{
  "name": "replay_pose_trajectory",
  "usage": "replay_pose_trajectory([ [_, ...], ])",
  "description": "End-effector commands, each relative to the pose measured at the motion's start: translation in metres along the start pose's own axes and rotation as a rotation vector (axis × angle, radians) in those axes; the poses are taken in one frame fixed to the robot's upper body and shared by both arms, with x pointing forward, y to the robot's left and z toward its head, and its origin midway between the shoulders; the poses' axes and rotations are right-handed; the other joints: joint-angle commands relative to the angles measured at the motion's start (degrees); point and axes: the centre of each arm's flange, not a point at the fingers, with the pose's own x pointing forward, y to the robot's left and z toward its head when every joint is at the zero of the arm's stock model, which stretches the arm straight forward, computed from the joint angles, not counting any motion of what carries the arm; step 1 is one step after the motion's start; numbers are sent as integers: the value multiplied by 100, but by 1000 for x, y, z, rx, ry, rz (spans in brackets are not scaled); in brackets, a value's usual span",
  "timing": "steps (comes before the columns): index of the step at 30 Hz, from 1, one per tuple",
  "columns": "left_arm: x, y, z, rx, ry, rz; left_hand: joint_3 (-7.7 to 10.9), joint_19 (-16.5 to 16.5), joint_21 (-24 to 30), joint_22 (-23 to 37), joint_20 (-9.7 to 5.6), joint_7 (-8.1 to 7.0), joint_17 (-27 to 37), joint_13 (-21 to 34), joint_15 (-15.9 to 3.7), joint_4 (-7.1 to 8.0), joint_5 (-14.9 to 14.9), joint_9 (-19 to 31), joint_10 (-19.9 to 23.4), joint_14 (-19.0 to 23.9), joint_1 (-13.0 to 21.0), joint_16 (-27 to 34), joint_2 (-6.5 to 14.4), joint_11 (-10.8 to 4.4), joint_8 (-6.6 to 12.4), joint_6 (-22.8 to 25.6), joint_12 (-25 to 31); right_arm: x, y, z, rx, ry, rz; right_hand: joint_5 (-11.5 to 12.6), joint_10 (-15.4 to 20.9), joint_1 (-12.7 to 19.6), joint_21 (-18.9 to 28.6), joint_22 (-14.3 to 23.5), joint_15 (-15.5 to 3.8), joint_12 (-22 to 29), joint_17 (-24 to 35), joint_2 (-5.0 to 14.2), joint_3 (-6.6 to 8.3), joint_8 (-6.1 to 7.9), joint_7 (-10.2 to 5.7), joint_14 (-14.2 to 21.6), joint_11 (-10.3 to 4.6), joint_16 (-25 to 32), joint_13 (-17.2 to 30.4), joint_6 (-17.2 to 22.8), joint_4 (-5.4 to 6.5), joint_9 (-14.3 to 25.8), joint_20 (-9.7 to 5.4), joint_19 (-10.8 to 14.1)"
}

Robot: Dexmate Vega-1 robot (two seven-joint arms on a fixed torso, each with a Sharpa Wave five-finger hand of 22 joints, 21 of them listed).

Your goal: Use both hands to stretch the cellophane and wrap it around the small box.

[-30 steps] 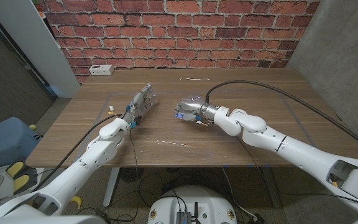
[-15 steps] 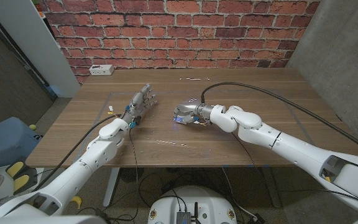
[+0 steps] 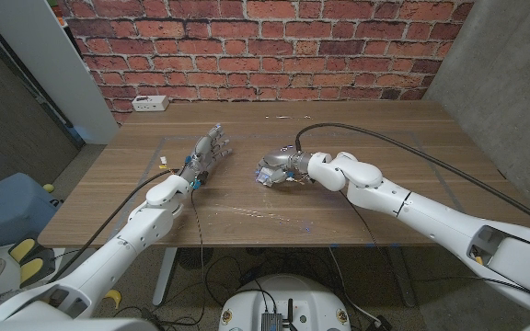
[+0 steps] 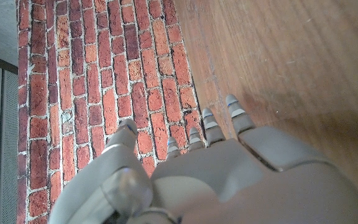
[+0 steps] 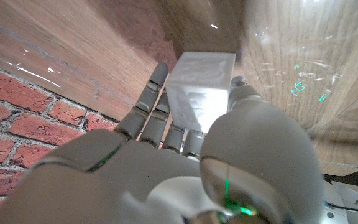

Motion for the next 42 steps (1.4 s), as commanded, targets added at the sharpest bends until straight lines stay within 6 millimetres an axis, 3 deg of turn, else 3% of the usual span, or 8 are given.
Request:
replay_pose_trajectory([
  [1, 2, -1, 0, 1, 5, -8, 53, 25, 23, 27, 0, -3, 19, 24, 4, -2, -14, 0, -1, 61, -38, -12, -12, 7, 2, 26, -1, -5, -8, -12, 65, 78, -28, 65, -244, -299, -74, 5, -617, -16, -6, -79, -120, -15, -24, -155, -8, -71, -7, -447, 84, 3, 66, -33],
  [4, 2, -1, 0, 2, 7, -10, 55, 25, 23, 27, 0, -5, 19, 24, 3, -2, -14, 0, -2, 60, -40, -13, -12, 1, 2, 27, -2, -8, -12, -18, 105, 99, -47, 107, -536, -654, -191, 11, -488, -23, 4, -171, -292, -12, 27, -410, 35, -158, -24, -918, 204, -6, 156, -162],
  [11, 3, -2, 1, 13, 14, -19, 61, 25, 23, 27, -1, -4, 19, 24, 0, -4, -13, 0, 4, 60, -45, -14, -11, 7, 1, 24, -1, -17, -20, -34, 227, 111, -106, 167, -1040, -1385, -415, 20, -261, -16, 5, -370, -671, 13, 73, -843, 125, -294, -45, -1505, 460, -12, 385, -381],
  [18, 3, -5, 2, 53, 19, -17, 72, 27, 23, 27, -2, 3, 17, 24, -5, -15, -9, 0, 34, 64, -38, -15, -8, 8, 0, 20, 9, -25, -21, -45, 323, 108, -166, 202, -1099, -1658, -512, 25, -198, 32, 19, -256, -738, 59, 135, -921, 195, -295, -49, -1651, 592, -13, 514, -474],
  [27, -7, -9, 9, 156, 53, -8, 162, -204, -72, 14, -8, 154, -7, 26, -88, -209, 33, 4, 128, -93, 153, -76, -83, 16, 84, 277, 29, -35, -19, -51, 370, 168, -231, 252, -990, -1422, -562, 26, -201, 92, -1, -129, -610, 160, 165, -868, 193, -265, -57, -1434, 428, -20, 522, -457],
  [38, -25, -13, 23, 290, 94, -11, 207, -370, -116, 9, -8, 277, -13, 31, -127, -330, 36, 10, 89, -281, 296, -99, -174, -8, 129, 473, 3, -54, -12, -50, 412, 232, -301, 264, -894, -1305, -593, 26, -226, 129, -24, -68, -535, 229, 212, -810, 190, -248, -63, -1225, 341, -25, 493, -431],
  [42, -32, -18, 25, 327, 111, -35, 234, -430, -131, 7, -10, 301, -14, 32, -119, -357, 42, 12, 62, -381, 355, -117, -177, 21, 129, 506, -9, -63, -5, -49, 435, 258, -316, 271, -853, -1161, -608, 26, -238, 140, -40, -16, -455, 246, 227, -786, 193, -242, -67, -1142, 240, -28, 476, -403],
])
